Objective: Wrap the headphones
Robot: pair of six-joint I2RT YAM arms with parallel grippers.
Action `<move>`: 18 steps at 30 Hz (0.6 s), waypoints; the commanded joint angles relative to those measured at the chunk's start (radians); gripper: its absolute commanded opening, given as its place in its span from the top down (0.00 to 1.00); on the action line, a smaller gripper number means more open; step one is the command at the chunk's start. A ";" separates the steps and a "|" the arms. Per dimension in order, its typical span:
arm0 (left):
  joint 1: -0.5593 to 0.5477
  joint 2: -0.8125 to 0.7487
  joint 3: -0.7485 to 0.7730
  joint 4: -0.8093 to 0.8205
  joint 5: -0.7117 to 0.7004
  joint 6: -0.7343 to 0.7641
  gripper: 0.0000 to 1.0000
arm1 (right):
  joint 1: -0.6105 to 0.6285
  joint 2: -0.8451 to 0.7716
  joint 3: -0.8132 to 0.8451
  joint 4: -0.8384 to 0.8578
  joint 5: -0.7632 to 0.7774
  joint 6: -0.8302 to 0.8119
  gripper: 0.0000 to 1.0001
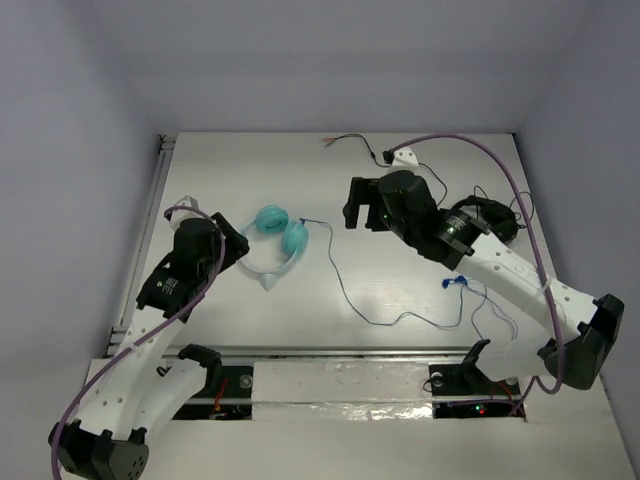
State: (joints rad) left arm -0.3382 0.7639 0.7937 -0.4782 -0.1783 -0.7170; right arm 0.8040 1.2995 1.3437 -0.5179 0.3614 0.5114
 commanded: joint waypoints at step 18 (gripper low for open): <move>0.125 0.107 0.035 -0.329 -0.079 0.014 0.38 | 0.012 -0.278 -0.301 0.279 0.068 0.047 0.00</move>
State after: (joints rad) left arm -0.2195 0.8562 0.8124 -0.7788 -0.2302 -0.7155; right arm 0.8131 1.0245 1.0676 -0.3012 0.4358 0.5434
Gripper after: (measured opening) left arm 0.622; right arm 0.998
